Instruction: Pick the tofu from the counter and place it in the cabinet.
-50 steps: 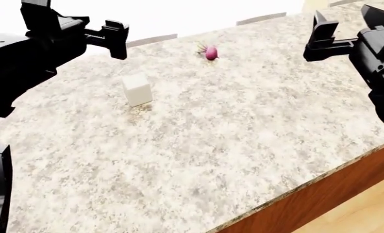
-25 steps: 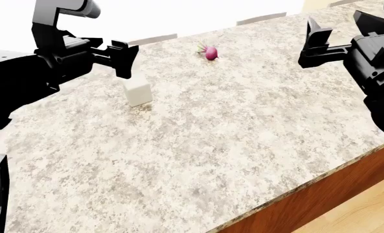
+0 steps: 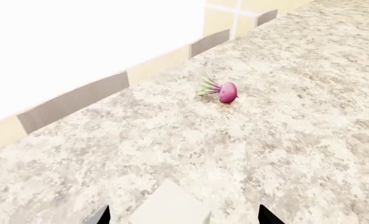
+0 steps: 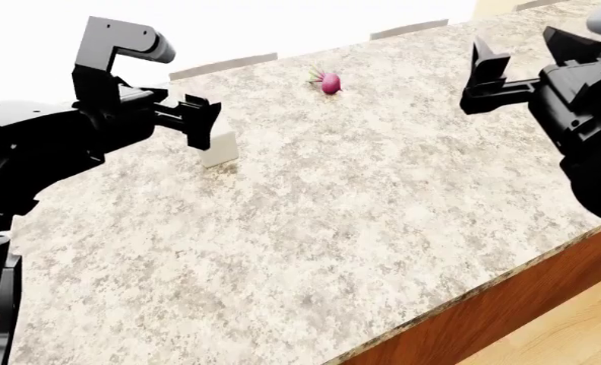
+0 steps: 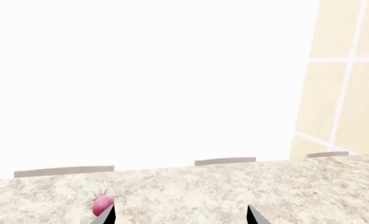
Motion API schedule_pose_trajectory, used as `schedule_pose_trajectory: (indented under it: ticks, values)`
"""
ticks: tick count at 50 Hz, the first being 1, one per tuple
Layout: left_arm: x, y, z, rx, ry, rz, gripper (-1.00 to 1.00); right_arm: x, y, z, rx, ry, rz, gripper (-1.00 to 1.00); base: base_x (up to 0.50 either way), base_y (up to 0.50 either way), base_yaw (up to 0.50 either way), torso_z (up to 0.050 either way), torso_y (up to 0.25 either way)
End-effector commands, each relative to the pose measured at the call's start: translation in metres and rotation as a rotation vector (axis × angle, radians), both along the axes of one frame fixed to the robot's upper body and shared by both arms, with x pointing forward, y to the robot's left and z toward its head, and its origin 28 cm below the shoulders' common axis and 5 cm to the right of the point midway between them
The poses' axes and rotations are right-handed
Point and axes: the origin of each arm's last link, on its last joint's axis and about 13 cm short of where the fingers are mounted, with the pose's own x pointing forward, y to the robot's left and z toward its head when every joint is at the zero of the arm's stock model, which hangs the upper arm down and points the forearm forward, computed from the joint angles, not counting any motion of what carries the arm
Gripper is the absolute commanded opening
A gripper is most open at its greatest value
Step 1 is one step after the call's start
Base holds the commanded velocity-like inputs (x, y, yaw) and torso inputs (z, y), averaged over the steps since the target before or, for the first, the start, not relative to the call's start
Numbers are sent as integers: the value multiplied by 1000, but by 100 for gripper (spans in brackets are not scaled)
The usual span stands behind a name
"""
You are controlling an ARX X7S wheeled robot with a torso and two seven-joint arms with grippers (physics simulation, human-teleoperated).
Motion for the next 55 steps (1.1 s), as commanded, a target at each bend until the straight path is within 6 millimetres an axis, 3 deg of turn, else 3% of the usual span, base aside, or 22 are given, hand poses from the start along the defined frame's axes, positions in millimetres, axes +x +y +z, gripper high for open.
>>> schedule_pose_trajectory:
  ticks: [1, 10, 55]
  values:
    - [2, -1, -6, 18, 18, -10, 100, 1, 1, -4, -2, 7, 3, 100, 0, 0, 0, 0, 0]
    - [6, 4, -11, 11, 29, 23, 100, 3, 2, -6, -5, 14, 8, 100, 0, 0, 0, 0, 0]
    - [27, -8, -58, 167, 110, 16, 100, 8, 3, -19, 24, 28, 15, 100, 0, 0, 0, 0, 0]
